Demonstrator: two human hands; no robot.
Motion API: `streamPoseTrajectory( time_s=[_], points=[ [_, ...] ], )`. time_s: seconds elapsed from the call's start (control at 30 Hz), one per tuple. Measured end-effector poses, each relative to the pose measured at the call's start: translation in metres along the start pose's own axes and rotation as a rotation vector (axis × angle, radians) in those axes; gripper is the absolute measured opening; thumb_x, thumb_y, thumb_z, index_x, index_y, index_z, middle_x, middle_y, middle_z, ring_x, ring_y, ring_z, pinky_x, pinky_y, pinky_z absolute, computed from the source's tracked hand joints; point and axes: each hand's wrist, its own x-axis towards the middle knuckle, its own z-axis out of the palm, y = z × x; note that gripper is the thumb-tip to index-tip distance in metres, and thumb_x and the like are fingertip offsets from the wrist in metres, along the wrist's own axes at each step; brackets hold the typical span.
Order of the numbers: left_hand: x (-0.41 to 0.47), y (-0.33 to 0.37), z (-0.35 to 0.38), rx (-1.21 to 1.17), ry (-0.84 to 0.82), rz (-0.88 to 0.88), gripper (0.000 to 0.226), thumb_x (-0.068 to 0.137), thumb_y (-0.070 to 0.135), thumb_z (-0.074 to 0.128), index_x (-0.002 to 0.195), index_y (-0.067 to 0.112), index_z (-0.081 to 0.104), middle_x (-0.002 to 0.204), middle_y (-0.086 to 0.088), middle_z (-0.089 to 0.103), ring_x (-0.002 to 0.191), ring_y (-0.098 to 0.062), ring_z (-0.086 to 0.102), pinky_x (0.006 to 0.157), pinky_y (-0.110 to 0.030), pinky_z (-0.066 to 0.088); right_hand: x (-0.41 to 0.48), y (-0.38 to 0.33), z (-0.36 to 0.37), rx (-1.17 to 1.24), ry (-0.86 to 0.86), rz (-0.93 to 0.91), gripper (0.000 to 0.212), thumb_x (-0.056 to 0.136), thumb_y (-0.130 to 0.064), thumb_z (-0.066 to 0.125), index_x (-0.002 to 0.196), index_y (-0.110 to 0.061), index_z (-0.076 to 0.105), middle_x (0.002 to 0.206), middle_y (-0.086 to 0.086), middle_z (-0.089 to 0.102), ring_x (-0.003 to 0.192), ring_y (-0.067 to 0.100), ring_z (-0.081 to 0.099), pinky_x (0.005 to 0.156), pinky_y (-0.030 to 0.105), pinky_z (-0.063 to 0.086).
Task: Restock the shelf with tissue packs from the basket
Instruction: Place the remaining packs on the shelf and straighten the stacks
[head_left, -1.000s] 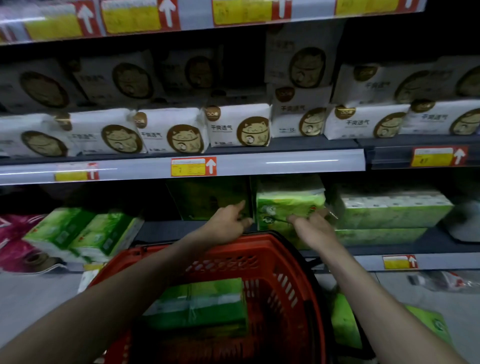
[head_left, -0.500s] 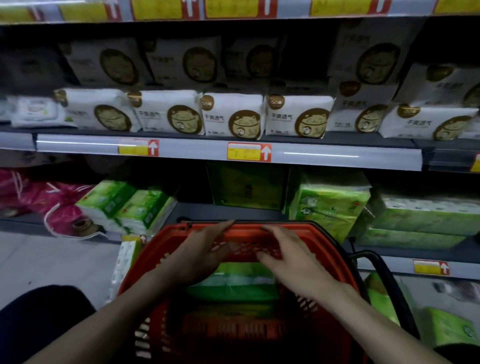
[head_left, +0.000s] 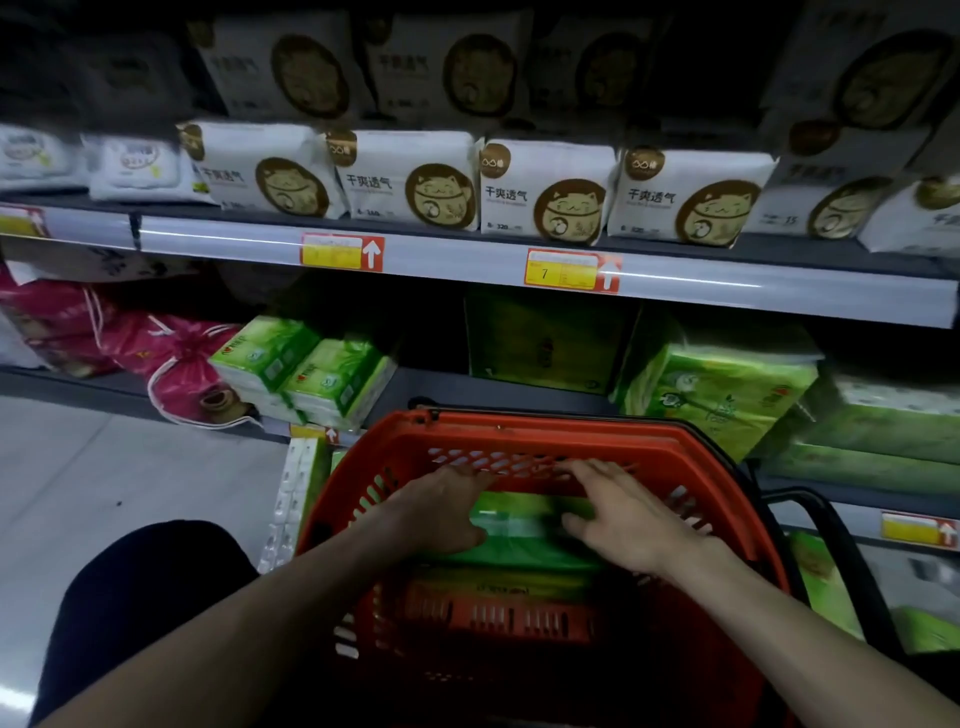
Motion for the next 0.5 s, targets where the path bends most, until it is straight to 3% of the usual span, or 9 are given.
streamPoseTrajectory(
  time_s=[0.17,0.27,0.5],
  points=[
    [0.009,-0.005,0.023,0.226,-0.153,-0.032,0.113,0.080,0.043,0.078,0.165,0.026,0.006,0.166,-0.009,0.025,0.150,-0.033,0.028,0.122,-0.049,0.032,0.010,0.008,0.023,-0.153,-0.183,0.032,0.093,0.095,-0.047,0.067,0.167,-0.026,0.013,0.172,0.007,0.022,0.158,0.029,0.021,0.128,0.042,0.024],
    [0.012,-0.006,0.038,0.285,-0.186,-0.070,0.123,0.079,0.042,0.083,0.165,0.029,-0.005,0.167,-0.008,0.019,0.153,-0.034,0.022,0.126,-0.051,0.021,0.010,0.015,0.034,-0.200,-0.206,0.050,0.104,0.092,-0.050,0.072,0.168,-0.031,0.004,0.173,0.004,0.018,0.159,0.028,0.019,0.127,0.047,0.023],
    [0.023,-0.006,0.056,0.349,-0.153,-0.104,0.132,0.076,0.037,0.087,0.164,0.029,-0.012,0.155,-0.014,0.031,0.144,-0.038,0.032,0.123,-0.055,0.025,0.013,0.024,0.053,-0.281,-0.222,0.046,0.119,0.083,-0.061,0.077,0.167,-0.031,-0.002,0.171,0.005,0.017,0.159,0.029,0.017,0.128,0.048,0.023]
  ],
)
